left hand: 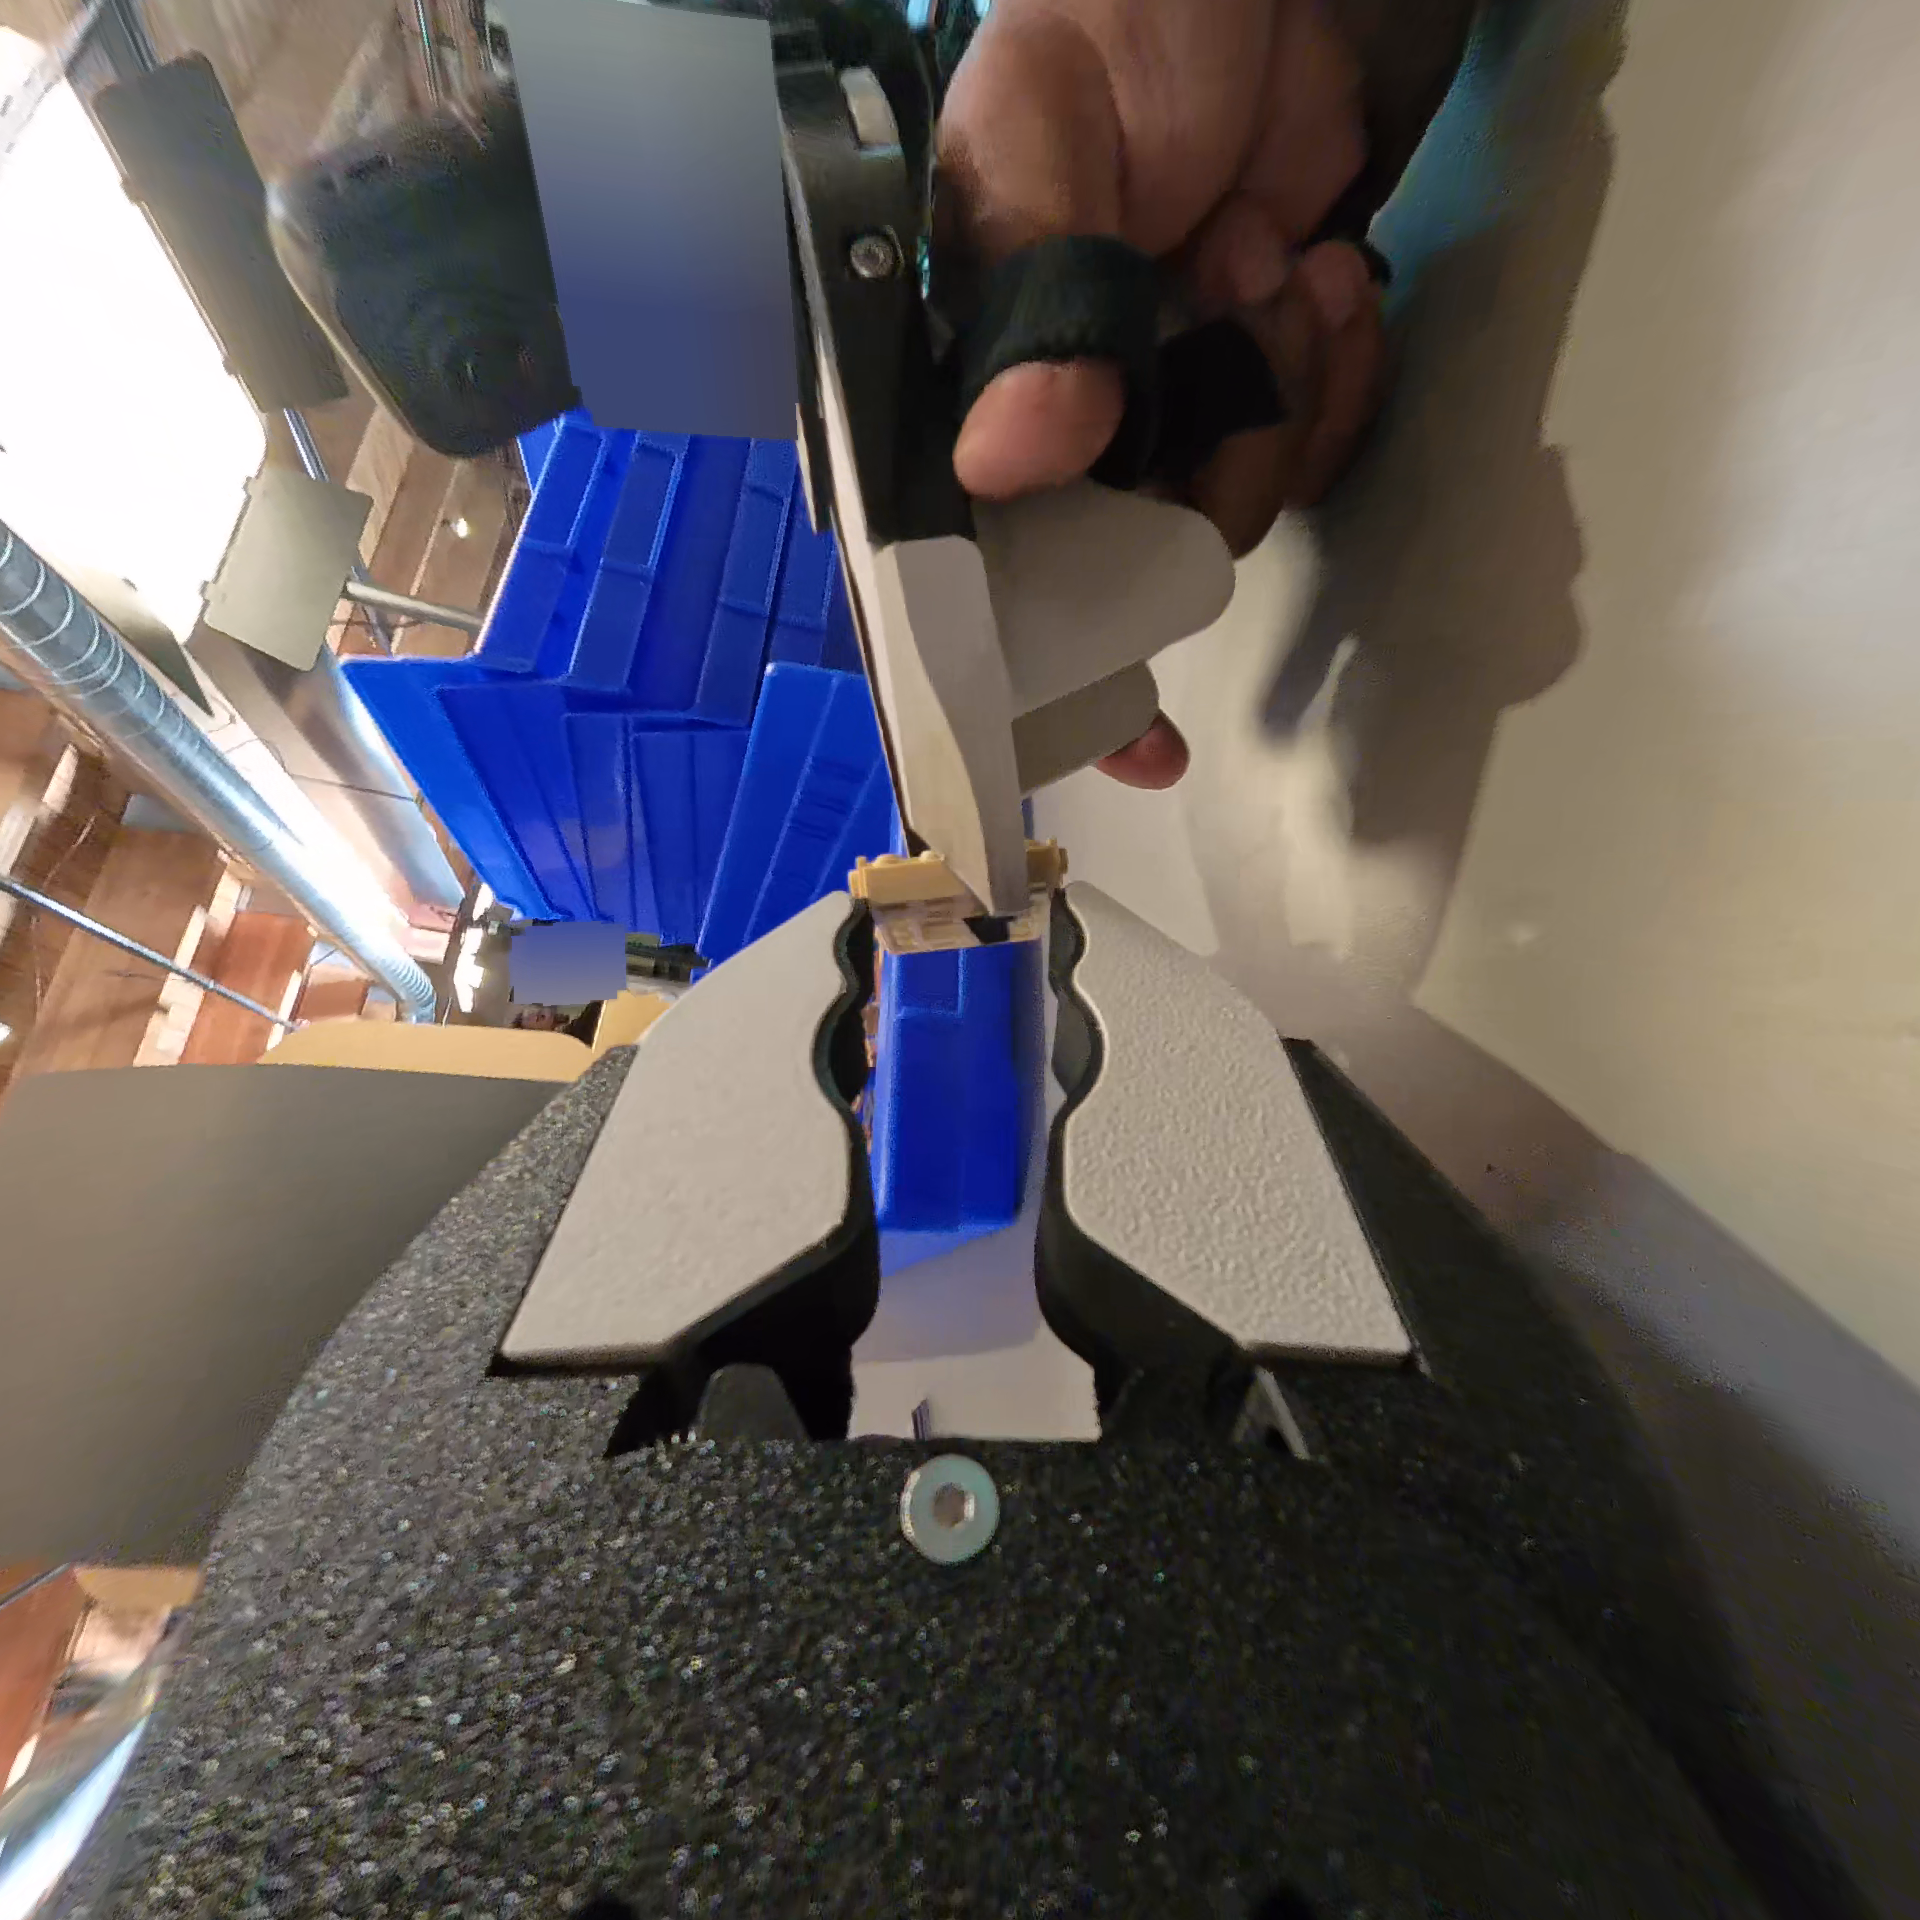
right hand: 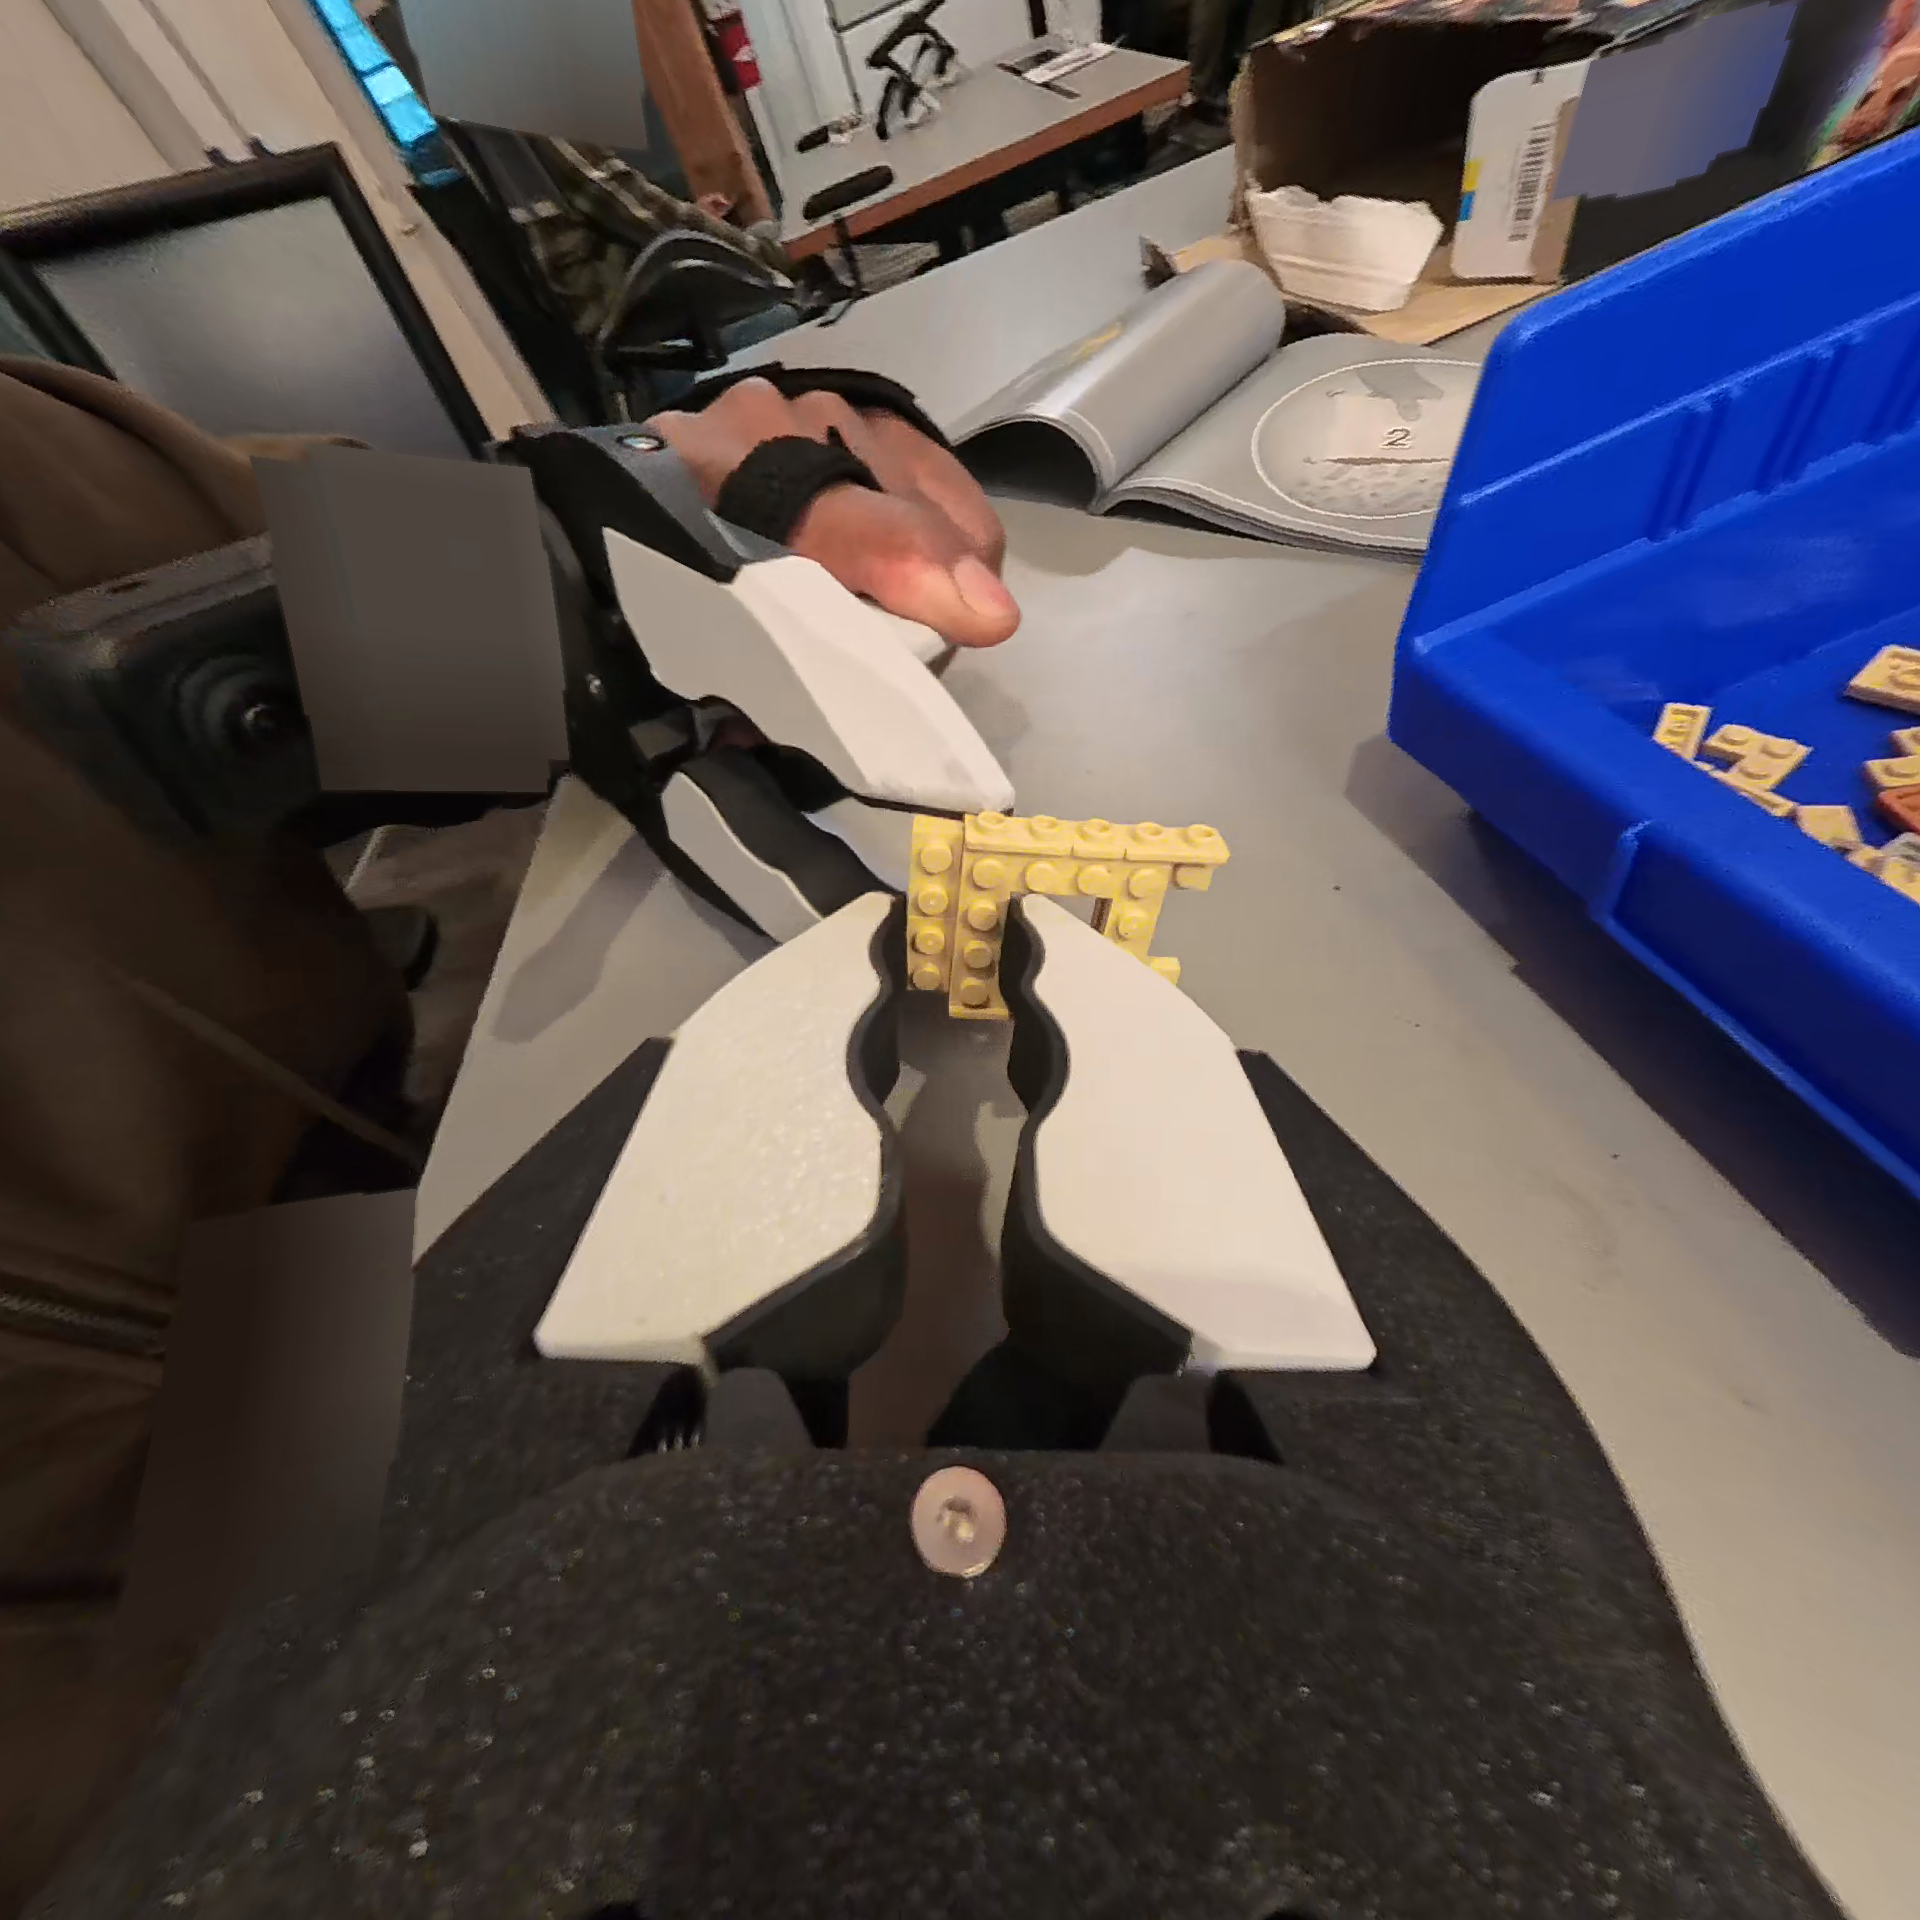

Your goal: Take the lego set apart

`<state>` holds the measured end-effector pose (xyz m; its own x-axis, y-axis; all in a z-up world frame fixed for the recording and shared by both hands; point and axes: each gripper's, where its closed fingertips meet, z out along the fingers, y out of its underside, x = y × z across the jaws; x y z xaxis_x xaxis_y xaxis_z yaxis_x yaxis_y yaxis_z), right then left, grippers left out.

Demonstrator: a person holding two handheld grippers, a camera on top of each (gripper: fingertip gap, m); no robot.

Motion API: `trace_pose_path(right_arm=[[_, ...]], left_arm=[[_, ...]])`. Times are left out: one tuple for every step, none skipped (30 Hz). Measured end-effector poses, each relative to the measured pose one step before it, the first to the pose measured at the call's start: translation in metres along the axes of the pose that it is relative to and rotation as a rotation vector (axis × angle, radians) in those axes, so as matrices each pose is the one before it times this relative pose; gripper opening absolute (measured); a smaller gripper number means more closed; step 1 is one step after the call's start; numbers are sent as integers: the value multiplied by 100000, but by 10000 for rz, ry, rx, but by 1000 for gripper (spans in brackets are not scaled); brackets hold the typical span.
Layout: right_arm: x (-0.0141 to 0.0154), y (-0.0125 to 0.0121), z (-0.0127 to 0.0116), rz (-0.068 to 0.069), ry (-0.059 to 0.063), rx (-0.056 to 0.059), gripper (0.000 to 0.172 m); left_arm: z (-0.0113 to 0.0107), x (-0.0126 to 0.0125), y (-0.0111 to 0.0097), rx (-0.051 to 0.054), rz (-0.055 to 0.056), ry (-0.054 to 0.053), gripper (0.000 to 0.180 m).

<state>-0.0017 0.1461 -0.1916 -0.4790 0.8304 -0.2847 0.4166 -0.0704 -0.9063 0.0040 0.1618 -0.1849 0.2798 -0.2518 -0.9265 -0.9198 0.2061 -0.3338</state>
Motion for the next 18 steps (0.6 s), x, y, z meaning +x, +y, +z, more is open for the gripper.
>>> trace_pose_path(right_arm=[[-235,100,-110,3,-211,-51,17],[-118,149,-129,-17,-113,-84,17],[143,157,-284,-55,15,-71,17],[299,-411,-609,46,41,269,17],[449,-641,-676,202,69,364,17],[419,-329,-427,158,89,177,17],[189,107,-51,-13,67,-44,17],[-35,333,210,-152,55,-143,17],[-250,258,309,-227,-16,-105,17],[-374,60,273,-248,-75,-26,17],[-232,-45,190,-260,2,5,17],[-61,-28,108,-225,70,-4,17],[-52,-78,36,-124,14,55,17],[-74,-143,-26,-95,-22,130,17],[-43,-161,-75,-186,19,143,17],[-29,-174,-74,-291,58,127,17],[-3,-190,-78,-379,118,116,17],[-20,-120,-37,-405,141,70,17]], left_arm=[[-86,101,-220,158,20,56,32],[-92,-20,-75,73,-8,-19,31],[-286,-894,609,-270,21,-543,0],[-264,476,439,84,38,511,0],[-190,-130,506,15,-377,-9,0],[-128,-152,-103,196,-210,6,0],[112,-110,-108,37,-89,-39,0],[323,177,59,-79,-230,124,0],[313,207,103,-81,-550,221,0],[134,-20,-129,120,-844,230,1],[24,-218,-244,265,-1030,241,3],[-31,-467,-187,229,-1102,156,8],[-88,-532,-190,243,-1051,118,11],[-117,-394,-212,283,-1085,209,14],[-75,-204,-132,242,-1145,347,16],[-13,-44,-84,192,-1155,445,18],[-10,79,-99,184,-1082,494,20],[-12,134,-226,258,-992,479,22]])
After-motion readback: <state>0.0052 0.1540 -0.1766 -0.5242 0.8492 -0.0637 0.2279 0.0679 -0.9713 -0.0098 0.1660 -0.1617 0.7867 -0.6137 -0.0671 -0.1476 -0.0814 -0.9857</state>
